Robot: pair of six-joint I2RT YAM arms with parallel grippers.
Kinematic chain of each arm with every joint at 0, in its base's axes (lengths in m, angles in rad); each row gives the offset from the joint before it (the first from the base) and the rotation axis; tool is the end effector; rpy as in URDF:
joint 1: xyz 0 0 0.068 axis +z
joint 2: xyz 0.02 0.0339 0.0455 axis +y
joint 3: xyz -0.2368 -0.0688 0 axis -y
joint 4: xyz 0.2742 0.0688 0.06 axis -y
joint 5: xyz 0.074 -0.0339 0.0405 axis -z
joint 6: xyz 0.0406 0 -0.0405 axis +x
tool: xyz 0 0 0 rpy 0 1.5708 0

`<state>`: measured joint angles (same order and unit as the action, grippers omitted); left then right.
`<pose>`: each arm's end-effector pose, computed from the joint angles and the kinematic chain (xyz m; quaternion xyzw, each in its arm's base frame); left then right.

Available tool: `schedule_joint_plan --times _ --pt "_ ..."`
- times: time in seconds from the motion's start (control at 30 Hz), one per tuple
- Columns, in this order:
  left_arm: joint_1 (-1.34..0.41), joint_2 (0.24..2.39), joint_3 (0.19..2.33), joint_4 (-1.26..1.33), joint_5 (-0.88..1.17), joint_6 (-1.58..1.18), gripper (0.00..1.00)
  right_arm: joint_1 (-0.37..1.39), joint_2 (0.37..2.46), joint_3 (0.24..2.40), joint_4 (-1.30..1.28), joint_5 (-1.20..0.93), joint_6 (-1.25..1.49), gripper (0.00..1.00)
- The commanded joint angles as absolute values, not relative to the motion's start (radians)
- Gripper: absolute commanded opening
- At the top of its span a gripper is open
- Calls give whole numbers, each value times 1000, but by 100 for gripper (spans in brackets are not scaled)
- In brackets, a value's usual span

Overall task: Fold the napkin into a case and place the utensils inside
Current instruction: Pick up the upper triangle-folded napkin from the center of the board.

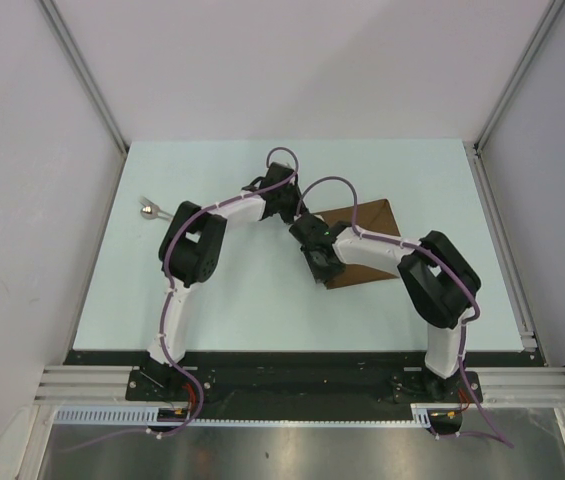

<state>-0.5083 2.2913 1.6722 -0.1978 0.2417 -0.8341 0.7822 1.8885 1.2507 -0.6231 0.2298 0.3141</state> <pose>0.4425 -0.2577 0.0985 -0.1059 0.9180 -0.3150 0.2164 0.2794 0.2645 0.1153 -0.2104 0.9588 -0.0168 0.1899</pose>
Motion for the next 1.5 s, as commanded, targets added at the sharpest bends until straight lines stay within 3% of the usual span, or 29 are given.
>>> schedule_joint_plan --times 0.0,0.2,0.33,0.43,0.63,0.83,1.23,1.47 --pt "-499 2287 1680 -183 268 -824 3 808 1968 1256 -687 343 342 31" --pt "-495 2283 1698 -210 272 -793 13 816 1976 1269 -680 364 328 5" --pt "-494 2275 1730 -253 261 -755 24 805 1925 1272 -625 304 305 0" --pt "-492 2247 1726 -265 268 -741 47 787 1862 1270 -595 247 295 0" --pt "-488 2168 1658 -287 311 -770 77 701 1723 1238 -558 42 282 0" --pt "-489 2112 1603 -252 388 -851 83 637 1698 1216 -551 -87 256 0" --pt "-499 2167 1594 -250 410 -951 82 588 1641 1164 -529 -138 264 0" --pt "-511 2213 1614 -206 423 -977 71 574 1626 1143 -517 -152 265 0"
